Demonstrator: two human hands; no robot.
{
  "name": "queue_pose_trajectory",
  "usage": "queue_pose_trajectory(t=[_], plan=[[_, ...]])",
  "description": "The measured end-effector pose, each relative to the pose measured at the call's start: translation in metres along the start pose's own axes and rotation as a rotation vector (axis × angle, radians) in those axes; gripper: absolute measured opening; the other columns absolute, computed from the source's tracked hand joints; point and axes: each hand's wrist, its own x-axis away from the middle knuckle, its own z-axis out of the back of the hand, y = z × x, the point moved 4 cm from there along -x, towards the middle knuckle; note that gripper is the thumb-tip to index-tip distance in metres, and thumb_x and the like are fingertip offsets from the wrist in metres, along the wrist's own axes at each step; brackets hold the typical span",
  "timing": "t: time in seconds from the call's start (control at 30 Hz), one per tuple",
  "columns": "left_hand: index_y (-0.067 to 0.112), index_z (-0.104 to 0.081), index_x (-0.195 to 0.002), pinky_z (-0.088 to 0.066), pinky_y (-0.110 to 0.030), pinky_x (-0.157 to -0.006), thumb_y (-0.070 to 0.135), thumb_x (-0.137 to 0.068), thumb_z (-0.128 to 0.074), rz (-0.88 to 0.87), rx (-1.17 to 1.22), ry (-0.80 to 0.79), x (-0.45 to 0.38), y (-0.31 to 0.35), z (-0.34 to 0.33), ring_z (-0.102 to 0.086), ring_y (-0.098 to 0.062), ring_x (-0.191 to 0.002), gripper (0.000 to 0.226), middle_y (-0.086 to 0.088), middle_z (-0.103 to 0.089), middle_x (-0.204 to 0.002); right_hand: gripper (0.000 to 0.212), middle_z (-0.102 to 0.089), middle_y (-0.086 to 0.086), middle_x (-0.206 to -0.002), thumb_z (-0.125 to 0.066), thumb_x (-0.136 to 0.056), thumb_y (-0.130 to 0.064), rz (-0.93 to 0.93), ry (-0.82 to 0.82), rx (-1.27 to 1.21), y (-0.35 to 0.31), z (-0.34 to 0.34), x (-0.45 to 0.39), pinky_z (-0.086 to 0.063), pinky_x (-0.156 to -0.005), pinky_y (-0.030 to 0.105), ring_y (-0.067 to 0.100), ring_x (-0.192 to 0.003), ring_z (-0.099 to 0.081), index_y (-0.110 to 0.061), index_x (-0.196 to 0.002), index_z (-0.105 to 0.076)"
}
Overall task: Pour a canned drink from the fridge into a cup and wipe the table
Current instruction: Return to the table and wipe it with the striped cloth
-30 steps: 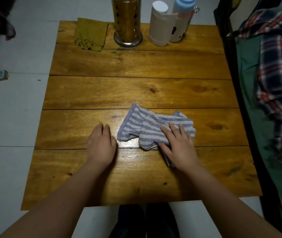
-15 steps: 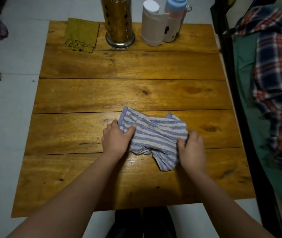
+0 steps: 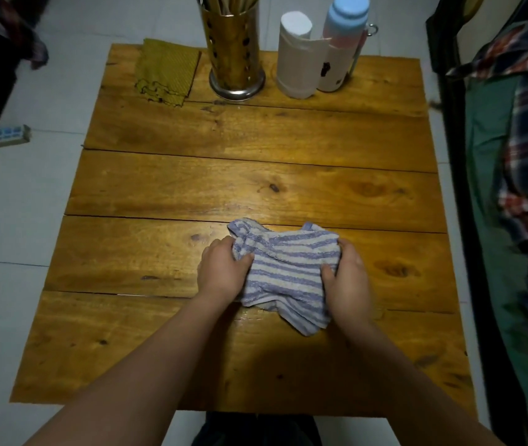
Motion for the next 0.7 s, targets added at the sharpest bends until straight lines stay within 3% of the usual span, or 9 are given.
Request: queue_pose_trajectory(t=[0.2, 0.37, 0.57, 0.7], plan=[[0.011, -0.058, -0.115, -0.051, -0.046, -0.082, 0.030, -0.086, -0.061, 0.060, 0.150, 0.094, -0.014, -0.001, 0.006, -0.060, -0.029, -0.097, 0.035, -0.009, -0.064, -0.105, 0.050, -0.045, 0.005, -0.137, -0.049, -0.094, -0.019, 0.087, -0.039, 0.012, -0.019, 0.001, -0.024, -0.044, -0.086, 0.033, 0.022, -0.117, -0.048, -0.018, -0.140, -0.030], [0.011, -0.052, -0.126, -0.051, -0.038, -0.079, 0.028, -0.090, -0.057, 0.101, 0.308, 0.174, -0.026, 0.000, 0.027, -0.062, -0.027, -0.095, 0.040, -0.008, -0.066, -0.108, 0.047, -0.046, 0.004, -0.134, -0.048, -0.094, -0.019, 0.194, -0.050, -0.002, -0.055, -0.002, -0.046, -0.043, -0.080, 0.033, 0.021, -0.112, -0.050, -0.020, -0.138, -0.032], [0.010, -0.058, -0.114, -0.051, -0.040, -0.082, 0.028, -0.089, -0.059, 0.100, 0.461, 0.317, -0.061, -0.004, 0.087, -0.062, -0.026, -0.095, 0.031, -0.008, -0.067, -0.105, 0.038, -0.054, 0.004, -0.126, -0.053, -0.091, -0.018, 0.354, -0.026, -0.082, -0.125, -0.015, -0.074, -0.039, -0.080, 0.028, 0.022, -0.110, -0.052, -0.018, -0.128, -0.042], [0.016, -0.059, -0.103, -0.052, -0.047, -0.085, 0.025, -0.088, -0.060, 0.078, 0.540, 0.375, -0.099, -0.009, 0.133, -0.064, -0.025, -0.091, 0.018, -0.005, -0.067, -0.097, 0.026, -0.057, 0.003, -0.116, -0.052, -0.091, -0.015, 0.445, -0.021, -0.120, -0.182, -0.032, -0.095, -0.034, -0.075, 0.022, 0.014, -0.098, -0.051, -0.019, -0.117, -0.049]])
